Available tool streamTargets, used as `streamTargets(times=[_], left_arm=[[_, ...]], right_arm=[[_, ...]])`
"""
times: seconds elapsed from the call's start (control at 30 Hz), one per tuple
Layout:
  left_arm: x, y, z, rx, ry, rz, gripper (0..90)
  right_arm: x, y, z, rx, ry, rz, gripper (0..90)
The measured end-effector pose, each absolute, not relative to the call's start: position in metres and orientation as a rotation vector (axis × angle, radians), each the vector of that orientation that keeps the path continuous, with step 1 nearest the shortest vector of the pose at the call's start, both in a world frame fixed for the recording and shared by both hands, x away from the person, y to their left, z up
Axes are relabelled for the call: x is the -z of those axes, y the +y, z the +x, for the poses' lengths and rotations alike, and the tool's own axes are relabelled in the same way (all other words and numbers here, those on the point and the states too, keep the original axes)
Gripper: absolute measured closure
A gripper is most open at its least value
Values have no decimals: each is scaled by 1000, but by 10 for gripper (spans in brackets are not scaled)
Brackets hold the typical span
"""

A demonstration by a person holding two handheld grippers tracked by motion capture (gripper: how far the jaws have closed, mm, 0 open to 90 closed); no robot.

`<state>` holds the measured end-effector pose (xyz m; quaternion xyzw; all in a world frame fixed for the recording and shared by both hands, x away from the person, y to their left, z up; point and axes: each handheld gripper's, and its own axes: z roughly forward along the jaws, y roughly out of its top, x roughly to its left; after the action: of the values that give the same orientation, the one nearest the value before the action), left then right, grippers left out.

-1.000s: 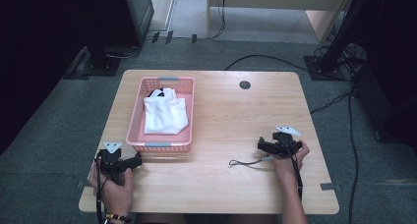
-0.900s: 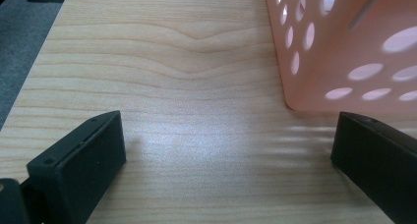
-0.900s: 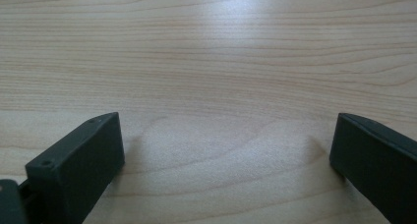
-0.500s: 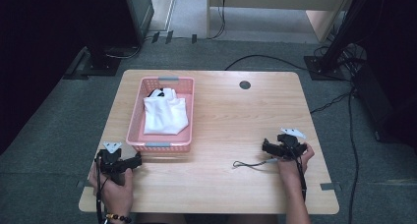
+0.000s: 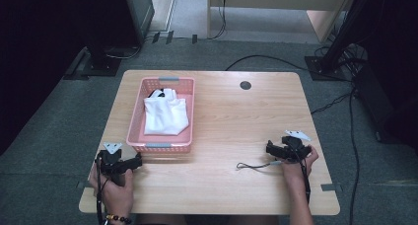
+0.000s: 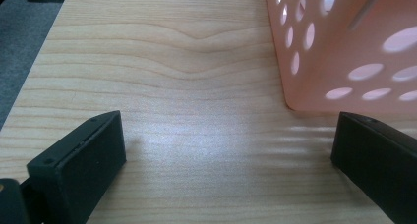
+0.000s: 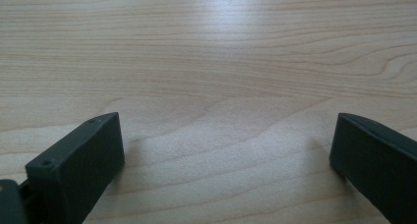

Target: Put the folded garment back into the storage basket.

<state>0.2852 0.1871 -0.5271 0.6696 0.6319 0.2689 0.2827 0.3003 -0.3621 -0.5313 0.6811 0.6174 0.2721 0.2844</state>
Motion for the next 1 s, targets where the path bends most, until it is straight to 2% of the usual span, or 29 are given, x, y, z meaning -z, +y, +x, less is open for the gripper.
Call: streamTargets(times=[1.0], left_arm=[[527, 187, 285, -720, 1692, 1793, 0]], right_arm=[[531, -383, 286, -712, 1617, 1849, 0]])
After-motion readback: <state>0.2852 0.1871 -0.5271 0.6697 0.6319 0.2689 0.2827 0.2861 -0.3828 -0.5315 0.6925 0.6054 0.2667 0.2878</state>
